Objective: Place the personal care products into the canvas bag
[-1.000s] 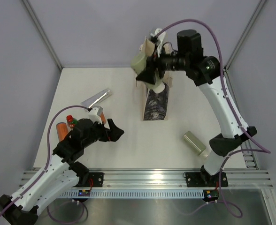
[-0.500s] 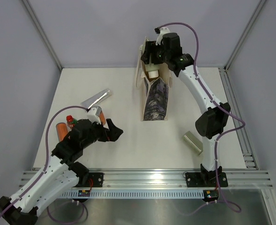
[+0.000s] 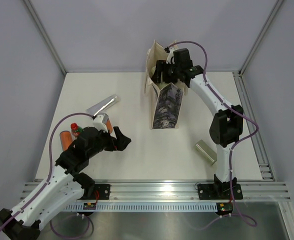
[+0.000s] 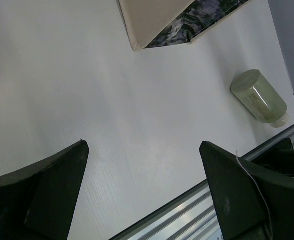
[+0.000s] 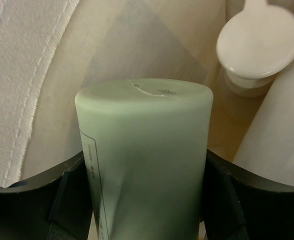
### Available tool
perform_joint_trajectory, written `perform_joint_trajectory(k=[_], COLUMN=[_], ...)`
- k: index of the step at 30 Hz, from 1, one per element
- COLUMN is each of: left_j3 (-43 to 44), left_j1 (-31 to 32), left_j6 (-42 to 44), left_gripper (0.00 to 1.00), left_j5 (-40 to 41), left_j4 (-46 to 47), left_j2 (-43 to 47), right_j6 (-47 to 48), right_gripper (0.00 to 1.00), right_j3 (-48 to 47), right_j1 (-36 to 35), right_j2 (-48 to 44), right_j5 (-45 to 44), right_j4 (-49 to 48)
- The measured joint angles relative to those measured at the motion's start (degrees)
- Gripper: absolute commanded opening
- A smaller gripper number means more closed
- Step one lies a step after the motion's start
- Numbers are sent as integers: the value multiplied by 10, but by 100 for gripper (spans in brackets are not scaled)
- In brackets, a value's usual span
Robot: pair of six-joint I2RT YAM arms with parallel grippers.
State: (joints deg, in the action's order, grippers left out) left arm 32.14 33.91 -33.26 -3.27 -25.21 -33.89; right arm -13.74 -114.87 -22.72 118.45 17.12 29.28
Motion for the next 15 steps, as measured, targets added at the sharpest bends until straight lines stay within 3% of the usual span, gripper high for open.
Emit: perform_joint_trajectory(k=[1, 4, 5, 7, 8, 12, 15], left_j3=[0, -2, -3, -6, -7, -15, -20], left_j1=[0, 0, 0, 0, 0, 0, 0], left_j6=[-1, -5, -8, -16, -18, -31, -38], left_gripper=[99, 99, 99, 99, 99, 99, 99], left_j5=[0, 3, 5, 15, 19, 36, 43], left_j4=[0, 0, 0, -2, -3, -14, -23], left_j2=[-3, -5, -5, -5, -5, -2, -1], right_j6=[1, 4, 9, 20, 25, 49, 63], right_gripper=[33, 45, 55, 65, 77, 97, 100], right_j3=[0, -1, -4, -10, -12, -14, -18], right_j1=[0, 0, 0, 0, 0, -1, -1], right_j2=[2, 10, 13, 21, 23, 26, 26], right_j5=[7, 32, 40, 56, 61, 75, 80], right_j4=[3, 5, 6, 8, 9, 16, 18])
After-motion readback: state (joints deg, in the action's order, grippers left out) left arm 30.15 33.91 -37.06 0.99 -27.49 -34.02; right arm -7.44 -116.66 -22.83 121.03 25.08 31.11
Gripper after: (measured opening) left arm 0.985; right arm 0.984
